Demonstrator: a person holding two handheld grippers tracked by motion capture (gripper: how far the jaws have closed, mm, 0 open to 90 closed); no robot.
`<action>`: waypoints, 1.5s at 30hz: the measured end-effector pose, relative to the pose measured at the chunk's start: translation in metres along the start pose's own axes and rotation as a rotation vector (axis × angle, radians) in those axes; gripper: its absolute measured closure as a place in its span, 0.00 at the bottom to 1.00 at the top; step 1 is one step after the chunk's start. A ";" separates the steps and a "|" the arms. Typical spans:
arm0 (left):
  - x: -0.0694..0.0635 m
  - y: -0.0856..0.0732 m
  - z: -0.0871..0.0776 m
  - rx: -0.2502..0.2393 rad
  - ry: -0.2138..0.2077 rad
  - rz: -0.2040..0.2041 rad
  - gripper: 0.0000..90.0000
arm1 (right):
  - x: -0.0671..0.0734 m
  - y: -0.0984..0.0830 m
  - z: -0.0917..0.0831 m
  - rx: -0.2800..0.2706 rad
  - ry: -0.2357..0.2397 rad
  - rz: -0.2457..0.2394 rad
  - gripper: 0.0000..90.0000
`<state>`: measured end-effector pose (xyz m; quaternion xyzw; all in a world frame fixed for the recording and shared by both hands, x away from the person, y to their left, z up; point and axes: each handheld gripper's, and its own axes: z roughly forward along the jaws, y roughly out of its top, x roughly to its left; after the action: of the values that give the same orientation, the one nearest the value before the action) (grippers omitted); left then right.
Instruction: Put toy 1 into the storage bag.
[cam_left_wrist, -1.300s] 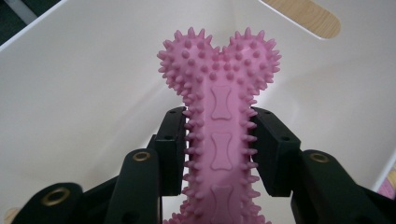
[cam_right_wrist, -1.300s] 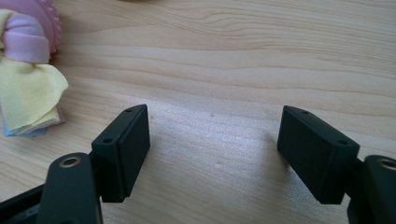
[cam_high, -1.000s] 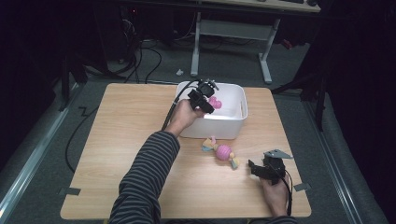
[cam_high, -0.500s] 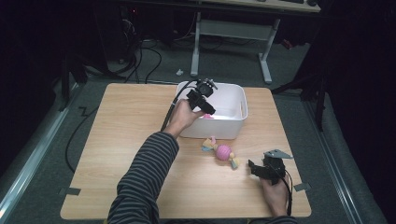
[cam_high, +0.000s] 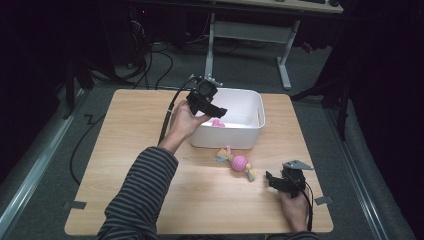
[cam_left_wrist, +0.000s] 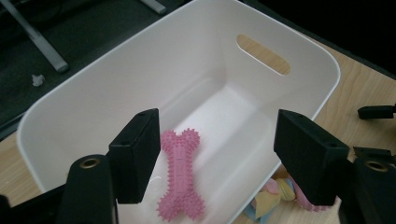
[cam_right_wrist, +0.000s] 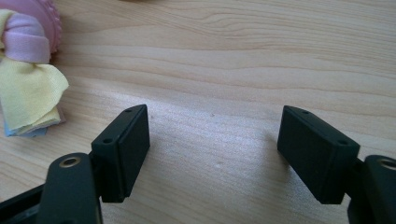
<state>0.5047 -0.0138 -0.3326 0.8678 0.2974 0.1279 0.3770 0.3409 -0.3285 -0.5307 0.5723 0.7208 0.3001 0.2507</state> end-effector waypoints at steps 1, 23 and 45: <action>0.001 -0.002 -0.005 -0.010 -0.001 -0.003 0.36 | 0.000 0.000 0.000 0.000 0.000 -0.001 0.28; 0.024 -0.048 -0.068 -0.107 0.041 -0.077 0.35 | 0.000 0.000 0.000 0.001 0.001 0.000 0.28; 0.027 -0.088 -0.100 -0.163 0.066 -0.115 0.33 | 0.000 0.000 0.000 0.002 0.002 0.000 0.28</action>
<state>0.4442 0.1079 -0.3290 0.8112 0.3475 0.1582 0.4429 0.3404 -0.3287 -0.5306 0.5721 0.7214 0.2999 0.2497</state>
